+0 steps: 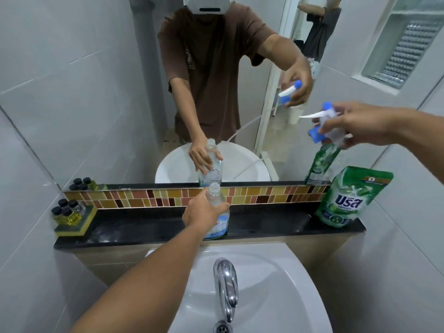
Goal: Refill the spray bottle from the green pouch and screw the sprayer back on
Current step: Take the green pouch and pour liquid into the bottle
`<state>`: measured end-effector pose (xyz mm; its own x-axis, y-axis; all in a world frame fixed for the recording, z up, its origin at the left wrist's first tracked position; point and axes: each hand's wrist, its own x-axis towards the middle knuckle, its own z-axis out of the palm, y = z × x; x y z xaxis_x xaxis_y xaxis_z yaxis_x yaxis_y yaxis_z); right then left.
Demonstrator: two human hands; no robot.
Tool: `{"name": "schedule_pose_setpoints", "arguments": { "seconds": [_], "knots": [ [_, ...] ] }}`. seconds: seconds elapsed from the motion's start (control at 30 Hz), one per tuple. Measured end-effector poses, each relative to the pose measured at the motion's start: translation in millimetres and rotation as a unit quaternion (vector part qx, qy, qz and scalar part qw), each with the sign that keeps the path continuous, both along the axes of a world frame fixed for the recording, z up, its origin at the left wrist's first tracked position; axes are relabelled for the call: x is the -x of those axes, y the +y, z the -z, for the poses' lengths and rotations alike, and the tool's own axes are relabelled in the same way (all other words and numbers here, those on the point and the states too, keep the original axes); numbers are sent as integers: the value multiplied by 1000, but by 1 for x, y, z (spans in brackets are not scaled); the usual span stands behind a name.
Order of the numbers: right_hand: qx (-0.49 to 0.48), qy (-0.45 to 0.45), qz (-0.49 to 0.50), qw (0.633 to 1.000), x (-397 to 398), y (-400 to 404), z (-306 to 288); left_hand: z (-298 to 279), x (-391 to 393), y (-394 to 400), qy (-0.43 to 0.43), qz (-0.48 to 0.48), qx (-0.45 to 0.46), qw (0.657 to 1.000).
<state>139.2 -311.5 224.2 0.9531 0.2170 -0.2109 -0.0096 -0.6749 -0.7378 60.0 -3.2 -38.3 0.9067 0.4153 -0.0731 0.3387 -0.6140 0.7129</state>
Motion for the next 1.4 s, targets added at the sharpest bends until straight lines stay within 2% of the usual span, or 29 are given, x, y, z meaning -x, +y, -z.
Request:
{"name": "schedule_pose_setpoints", "arguments": {
  "seconds": [0.17,0.4,0.5,0.6,0.7,0.77,1.0,1.1,1.2,1.3,1.4],
  "knots": [
    [-56,67,117,989,8,-36,95,-1,-5,4,12,11,0,1000],
    [-146,203,221,943,21,7,237,10,-9,6,0,33,-9,999],
    [-158,216,257,929,21,36,274,14,-9,6,-8,37,-3,999],
    [-113,197,266,937,17,57,300,15,-9,7,-10,39,-3,999],
    [14,148,225,963,13,64,313,15,-10,7,-12,42,4,999],
    [83,128,201,968,10,65,319,15,-10,8,-14,43,15,999],
    [221,71,167,958,6,63,329,17,-6,6,-21,47,28,998],
    [249,52,159,954,10,62,324,19,-6,7,-18,51,48,997],
    [237,21,133,962,16,67,320,19,-5,7,-11,62,76,995],
    [114,8,27,993,26,82,311,16,-5,10,-9,88,111,990],
    [20,34,-89,995,32,110,301,14,-6,19,-1,129,134,983]
  ]
}}
